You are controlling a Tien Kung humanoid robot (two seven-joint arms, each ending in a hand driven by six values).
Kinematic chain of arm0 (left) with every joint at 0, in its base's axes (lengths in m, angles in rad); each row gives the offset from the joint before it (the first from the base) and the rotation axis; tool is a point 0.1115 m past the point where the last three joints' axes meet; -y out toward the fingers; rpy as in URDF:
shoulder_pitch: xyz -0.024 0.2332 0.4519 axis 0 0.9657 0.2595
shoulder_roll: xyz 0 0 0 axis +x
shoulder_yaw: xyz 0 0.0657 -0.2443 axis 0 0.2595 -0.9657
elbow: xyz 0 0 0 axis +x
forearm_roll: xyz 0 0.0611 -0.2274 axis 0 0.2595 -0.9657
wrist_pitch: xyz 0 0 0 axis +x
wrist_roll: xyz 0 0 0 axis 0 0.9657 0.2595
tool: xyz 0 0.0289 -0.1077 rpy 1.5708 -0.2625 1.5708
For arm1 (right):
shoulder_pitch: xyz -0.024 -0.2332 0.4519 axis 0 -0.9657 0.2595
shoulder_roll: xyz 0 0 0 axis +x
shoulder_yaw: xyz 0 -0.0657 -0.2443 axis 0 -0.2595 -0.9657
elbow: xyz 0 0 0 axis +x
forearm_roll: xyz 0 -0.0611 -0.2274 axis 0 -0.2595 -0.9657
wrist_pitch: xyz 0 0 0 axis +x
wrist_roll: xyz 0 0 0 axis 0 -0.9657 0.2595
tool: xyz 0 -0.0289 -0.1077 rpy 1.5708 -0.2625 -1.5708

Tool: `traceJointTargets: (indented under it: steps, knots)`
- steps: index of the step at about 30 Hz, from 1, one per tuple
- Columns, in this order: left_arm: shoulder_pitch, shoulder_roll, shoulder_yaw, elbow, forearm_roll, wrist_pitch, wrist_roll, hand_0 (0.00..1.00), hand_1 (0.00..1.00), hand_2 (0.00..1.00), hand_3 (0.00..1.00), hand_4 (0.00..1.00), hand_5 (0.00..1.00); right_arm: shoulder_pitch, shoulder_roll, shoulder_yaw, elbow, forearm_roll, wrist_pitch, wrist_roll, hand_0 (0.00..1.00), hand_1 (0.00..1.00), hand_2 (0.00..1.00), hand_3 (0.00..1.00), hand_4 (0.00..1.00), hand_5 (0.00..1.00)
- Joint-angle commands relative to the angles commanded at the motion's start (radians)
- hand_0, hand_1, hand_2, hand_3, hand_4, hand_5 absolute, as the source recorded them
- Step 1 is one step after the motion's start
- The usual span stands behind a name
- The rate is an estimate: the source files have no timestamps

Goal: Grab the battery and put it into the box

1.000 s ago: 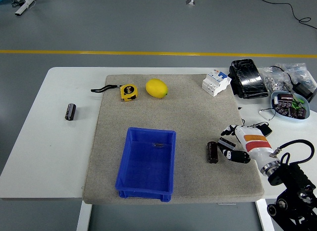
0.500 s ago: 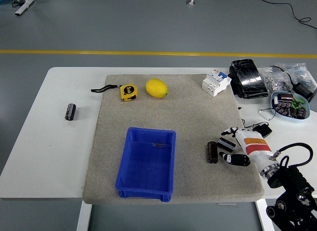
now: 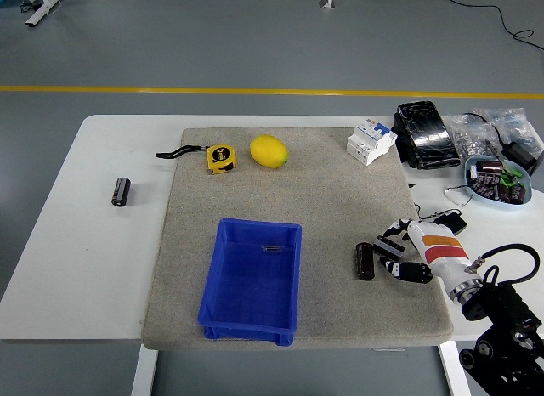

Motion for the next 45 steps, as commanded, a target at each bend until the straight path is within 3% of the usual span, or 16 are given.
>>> traceJointTargets:
  steps: [7, 24, 33, 45]
  knots:
    - [-0.003, 0.001, 0.005, 0.0, -0.008, 0.0, -0.003, 0.675, 0.626, 0.665, 0.644, 0.66, 0.683, 0.004, -0.001, 0.0, -0.008, 0.003, 0.001, 0.001, 0.405, 0.489, 0.539, 0.528, 0.744, 0.173]
    - [-0.005, 0.001, 0.004, -0.001, -0.005, -0.003, -0.002, 0.676, 0.625, 0.665, 0.644, 0.661, 0.681, 0.008, 0.0, -0.001, -0.016, 0.011, 0.009, 0.002, 0.424, 0.501, 0.548, 0.536, 0.742, 0.173]
    - [-0.005, 0.001, 0.002, -0.001, 0.0, -0.005, -0.001, 0.676, 0.625, 0.665, 0.644, 0.662, 0.68, 0.005, -0.002, 0.004, -0.015, 0.019, 0.003, 0.007, 0.367, 0.44, 0.486, 0.489, 0.688, 0.139]
    - [-0.005, 0.002, 0.001, 0.0, 0.003, -0.006, 0.0, 0.677, 0.625, 0.666, 0.647, 0.664, 0.679, 0.002, -0.01, 0.014, 0.039, 0.001, 0.006, -0.004, 0.355, 0.436, 0.486, 0.49, 0.682, 0.139]
